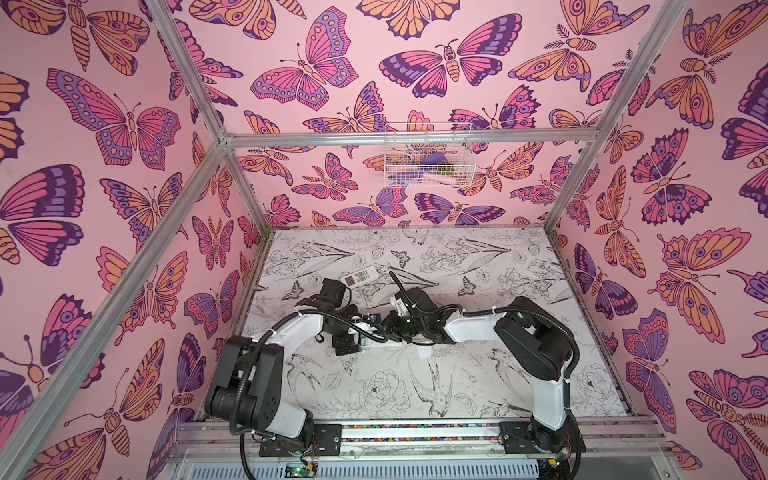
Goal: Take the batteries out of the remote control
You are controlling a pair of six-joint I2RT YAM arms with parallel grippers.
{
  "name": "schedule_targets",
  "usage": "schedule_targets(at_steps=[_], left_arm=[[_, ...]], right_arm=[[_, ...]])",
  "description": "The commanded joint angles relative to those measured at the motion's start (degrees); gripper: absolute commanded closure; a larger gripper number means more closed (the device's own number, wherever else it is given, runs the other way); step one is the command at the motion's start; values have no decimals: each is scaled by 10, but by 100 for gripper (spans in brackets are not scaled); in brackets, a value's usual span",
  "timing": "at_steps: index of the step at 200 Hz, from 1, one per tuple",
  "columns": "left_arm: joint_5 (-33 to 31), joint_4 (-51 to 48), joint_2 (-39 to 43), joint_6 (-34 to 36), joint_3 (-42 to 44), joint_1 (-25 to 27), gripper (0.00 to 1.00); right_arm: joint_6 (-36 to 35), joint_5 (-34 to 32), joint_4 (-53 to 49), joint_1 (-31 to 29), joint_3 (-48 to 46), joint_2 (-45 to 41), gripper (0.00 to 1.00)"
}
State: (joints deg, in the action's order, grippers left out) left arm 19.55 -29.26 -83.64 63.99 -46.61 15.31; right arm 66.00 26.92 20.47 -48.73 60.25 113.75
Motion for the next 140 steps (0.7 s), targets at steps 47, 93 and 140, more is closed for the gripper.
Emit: schedule_targets(at_steps=[47,93,140], left_arm=[[-60,-129,4,-386,-63,22,20],[-64,-155,-47,-459,-84,37,28],[-75,-151,-73,-466,-88,55,35]], right_arm=[[-1,-5,1,4,-2,25,100],[1,-2,8,4,-2,29,100],[0,-7,18,4,-8,24,100]])
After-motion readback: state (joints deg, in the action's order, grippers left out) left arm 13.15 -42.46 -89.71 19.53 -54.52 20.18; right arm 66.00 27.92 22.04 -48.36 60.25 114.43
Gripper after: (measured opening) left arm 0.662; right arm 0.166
